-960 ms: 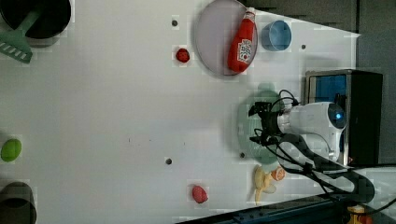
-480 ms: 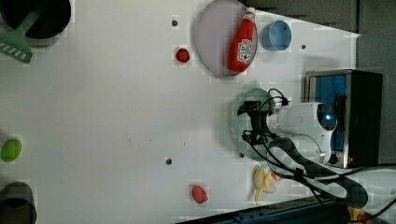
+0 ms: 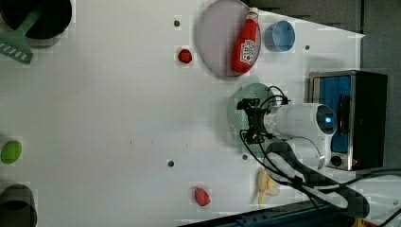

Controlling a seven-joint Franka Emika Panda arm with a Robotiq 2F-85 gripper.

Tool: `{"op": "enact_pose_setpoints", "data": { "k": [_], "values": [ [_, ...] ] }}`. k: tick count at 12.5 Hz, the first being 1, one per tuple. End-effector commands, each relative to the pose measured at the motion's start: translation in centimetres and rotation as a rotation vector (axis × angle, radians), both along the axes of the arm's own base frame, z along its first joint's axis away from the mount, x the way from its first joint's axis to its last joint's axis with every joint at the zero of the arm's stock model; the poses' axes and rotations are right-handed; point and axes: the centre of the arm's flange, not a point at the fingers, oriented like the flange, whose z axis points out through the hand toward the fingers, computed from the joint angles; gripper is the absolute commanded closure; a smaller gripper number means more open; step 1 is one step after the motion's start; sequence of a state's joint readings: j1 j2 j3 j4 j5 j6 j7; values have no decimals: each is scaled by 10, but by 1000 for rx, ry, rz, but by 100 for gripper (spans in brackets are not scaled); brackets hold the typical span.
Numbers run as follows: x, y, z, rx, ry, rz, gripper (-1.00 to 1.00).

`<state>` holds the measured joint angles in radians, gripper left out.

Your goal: Drag strainer right to left.

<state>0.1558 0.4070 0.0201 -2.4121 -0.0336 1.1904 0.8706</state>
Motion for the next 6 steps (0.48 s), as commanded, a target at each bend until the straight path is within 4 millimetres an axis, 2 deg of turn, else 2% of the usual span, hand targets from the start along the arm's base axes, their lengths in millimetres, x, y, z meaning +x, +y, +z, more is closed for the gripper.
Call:
{"op": "enact_pose_setpoints", "data": {
  "k": [1, 6],
  "values": [
    [-3, 47, 4, 3, -6, -76, -100],
    [-4, 103, 1, 36, -9, -59, -100]
  ]
}}
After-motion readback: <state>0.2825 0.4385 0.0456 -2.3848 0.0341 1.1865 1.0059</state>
